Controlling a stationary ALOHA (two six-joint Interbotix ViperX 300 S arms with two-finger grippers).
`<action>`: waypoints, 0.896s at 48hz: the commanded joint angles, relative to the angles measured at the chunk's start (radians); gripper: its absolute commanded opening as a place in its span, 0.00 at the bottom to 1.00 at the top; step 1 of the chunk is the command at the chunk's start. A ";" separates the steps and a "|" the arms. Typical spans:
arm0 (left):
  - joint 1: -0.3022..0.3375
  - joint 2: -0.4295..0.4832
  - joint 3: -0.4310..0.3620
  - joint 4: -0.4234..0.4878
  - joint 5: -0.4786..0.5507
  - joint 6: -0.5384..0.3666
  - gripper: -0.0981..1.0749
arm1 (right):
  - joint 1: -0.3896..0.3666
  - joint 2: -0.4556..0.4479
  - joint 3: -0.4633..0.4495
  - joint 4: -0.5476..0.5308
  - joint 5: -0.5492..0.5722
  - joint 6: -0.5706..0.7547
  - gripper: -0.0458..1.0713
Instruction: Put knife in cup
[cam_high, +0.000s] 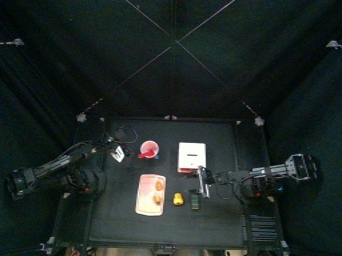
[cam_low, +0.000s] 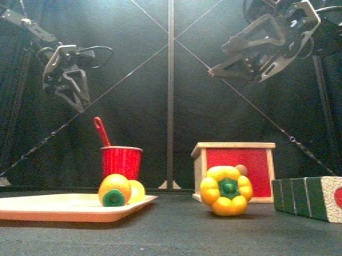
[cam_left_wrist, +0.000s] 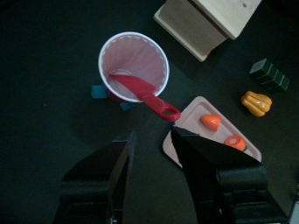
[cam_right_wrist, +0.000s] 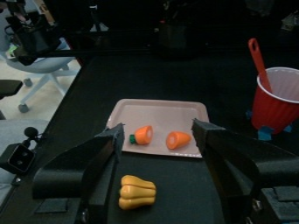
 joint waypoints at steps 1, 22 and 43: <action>0.003 -0.002 -0.012 0.000 -0.006 0.002 0.74 | -0.003 -0.009 -0.012 0.002 -0.009 0.000 0.89; -0.006 -0.017 0.003 0.000 -0.040 0.003 0.74 | -0.003 -0.009 -0.011 0.006 -0.008 0.005 0.89; -0.008 -0.021 0.014 -0.002 -0.054 0.006 0.74 | 0.006 -0.011 -0.009 0.028 -0.009 0.006 0.89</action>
